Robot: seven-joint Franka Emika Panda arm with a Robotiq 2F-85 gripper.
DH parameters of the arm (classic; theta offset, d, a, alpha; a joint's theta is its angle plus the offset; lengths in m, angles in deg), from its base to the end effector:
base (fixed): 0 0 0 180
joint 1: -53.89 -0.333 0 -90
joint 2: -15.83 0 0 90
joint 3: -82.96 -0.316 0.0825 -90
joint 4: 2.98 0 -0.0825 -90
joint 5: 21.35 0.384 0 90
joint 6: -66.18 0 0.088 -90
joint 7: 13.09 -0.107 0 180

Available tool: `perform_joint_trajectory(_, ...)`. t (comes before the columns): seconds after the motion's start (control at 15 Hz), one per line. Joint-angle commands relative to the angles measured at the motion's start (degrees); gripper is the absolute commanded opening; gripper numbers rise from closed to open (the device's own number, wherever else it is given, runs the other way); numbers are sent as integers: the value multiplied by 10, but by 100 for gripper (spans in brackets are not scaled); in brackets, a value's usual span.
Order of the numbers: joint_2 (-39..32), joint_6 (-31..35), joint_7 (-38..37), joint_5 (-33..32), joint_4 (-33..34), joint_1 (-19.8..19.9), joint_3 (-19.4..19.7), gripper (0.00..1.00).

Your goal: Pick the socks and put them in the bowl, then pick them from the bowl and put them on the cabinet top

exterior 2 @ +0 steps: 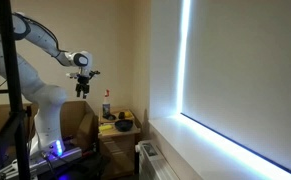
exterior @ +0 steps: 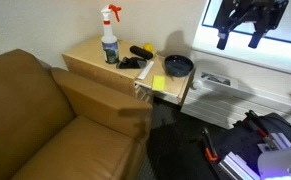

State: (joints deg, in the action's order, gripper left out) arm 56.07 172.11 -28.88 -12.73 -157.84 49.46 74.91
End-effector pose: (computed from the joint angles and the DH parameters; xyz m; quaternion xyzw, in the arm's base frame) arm 0.3049 0.0772 0.4213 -0.9939 0.0749 0.0805 0.0072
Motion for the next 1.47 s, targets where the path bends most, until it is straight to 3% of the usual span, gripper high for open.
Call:
perform_joint_trajectory(0.0,0,-1,2,1,1,3,-2,100)
perform_joint_trajectory(0.27,0,-1,2,1,1,3,-2,100)
perform_joint_trajectory(0.6,-175,93,-12,-15,48,33,1,100)
perform_joint_trajectory(0.8,-264,140,-65,-78,100,61,-3,100)
perform_joint_trajectory(1.0,-322,137,-114,-125,161,61,2,100)
perform_joint_trajectory(1.4,-307,141,-100,-111,145,45,13,100)
